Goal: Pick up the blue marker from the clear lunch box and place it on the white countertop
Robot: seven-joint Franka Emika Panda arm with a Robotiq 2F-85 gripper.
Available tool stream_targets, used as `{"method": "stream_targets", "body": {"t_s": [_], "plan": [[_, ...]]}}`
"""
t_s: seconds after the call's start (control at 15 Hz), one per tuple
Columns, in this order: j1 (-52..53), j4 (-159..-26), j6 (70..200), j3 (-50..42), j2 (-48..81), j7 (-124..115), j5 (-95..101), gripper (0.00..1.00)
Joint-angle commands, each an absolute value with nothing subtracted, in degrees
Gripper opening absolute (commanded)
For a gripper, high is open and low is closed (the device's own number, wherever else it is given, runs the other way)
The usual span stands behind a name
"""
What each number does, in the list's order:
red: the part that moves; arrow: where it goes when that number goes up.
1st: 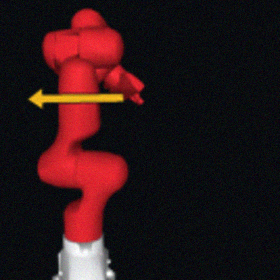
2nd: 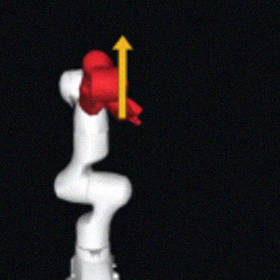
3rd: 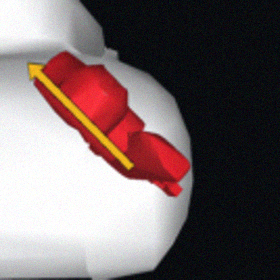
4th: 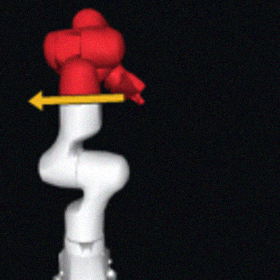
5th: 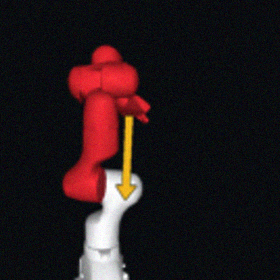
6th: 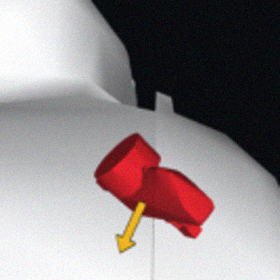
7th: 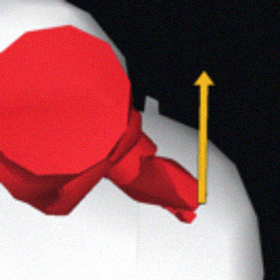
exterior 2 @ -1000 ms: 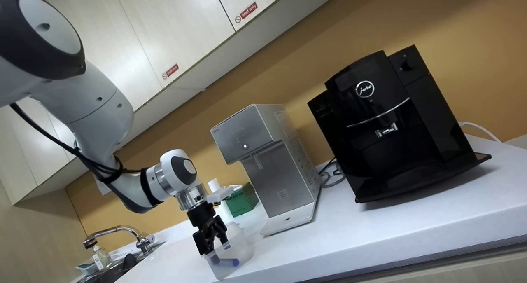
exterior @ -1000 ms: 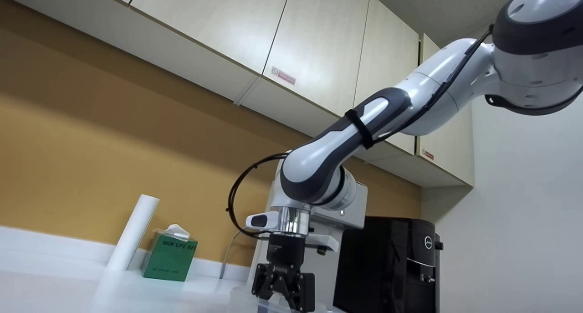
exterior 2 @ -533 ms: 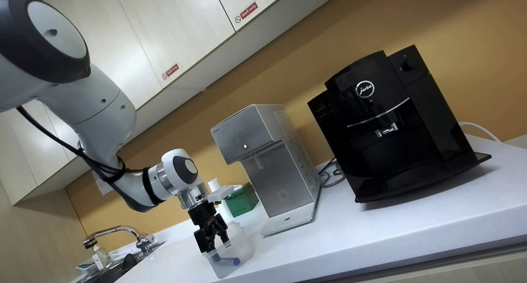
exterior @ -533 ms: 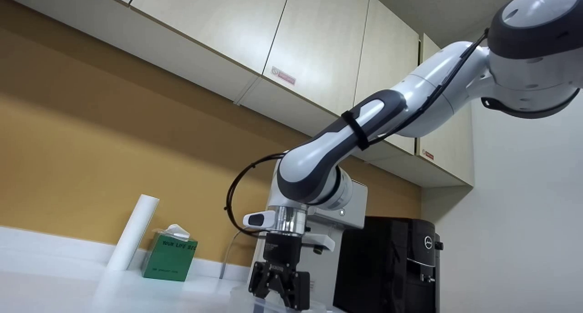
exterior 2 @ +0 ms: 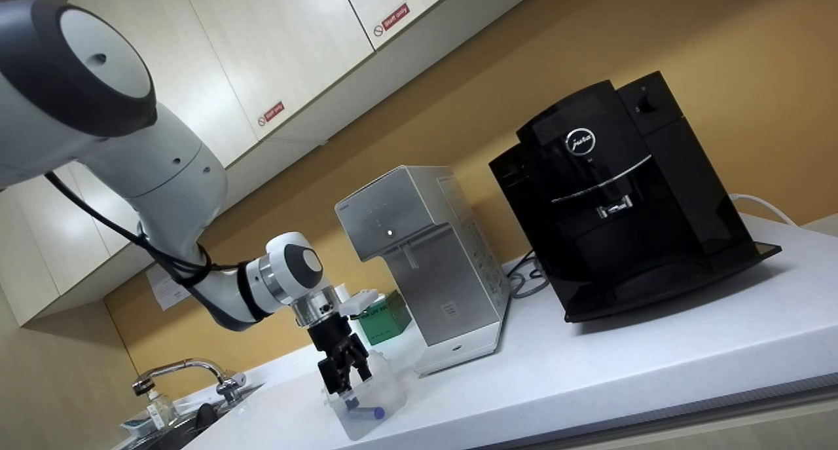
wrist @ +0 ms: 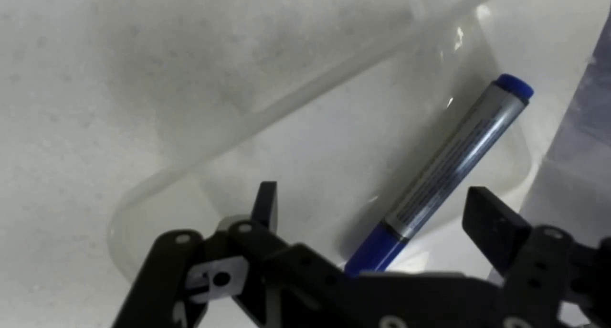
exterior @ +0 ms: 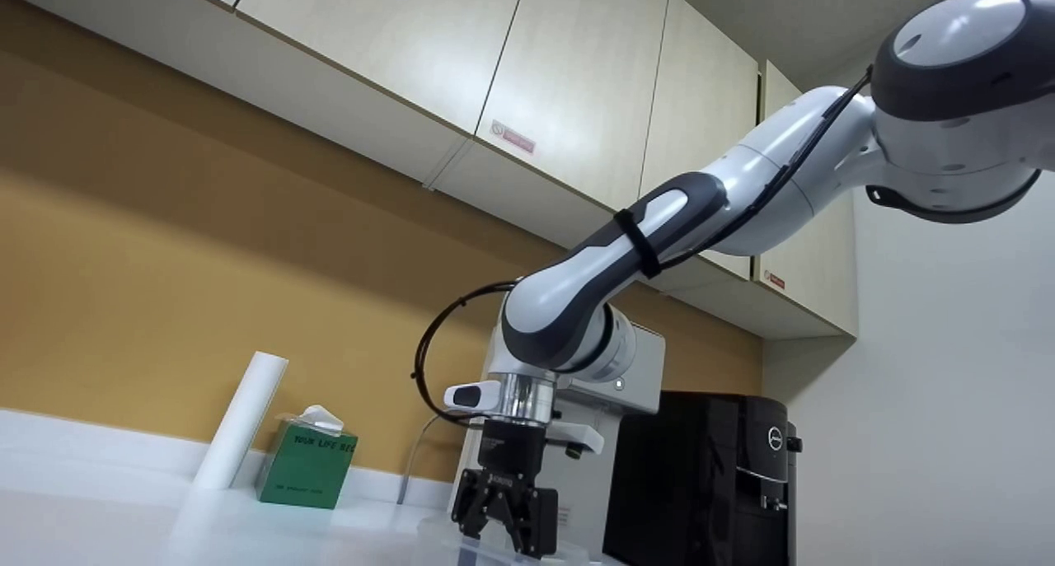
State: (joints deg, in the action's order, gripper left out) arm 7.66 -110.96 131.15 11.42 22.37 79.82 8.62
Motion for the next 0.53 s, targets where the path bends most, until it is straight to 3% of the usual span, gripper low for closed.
{"method": "stream_targets", "body": {"t_s": [0.0,0.47], "plan": [[5.4,-110.0,130.9,12.2,22.7,86.1,7.9,1.00],[6.0,-112.5,132.4,11.7,21.6,85.4,7.7,1.00]]}}
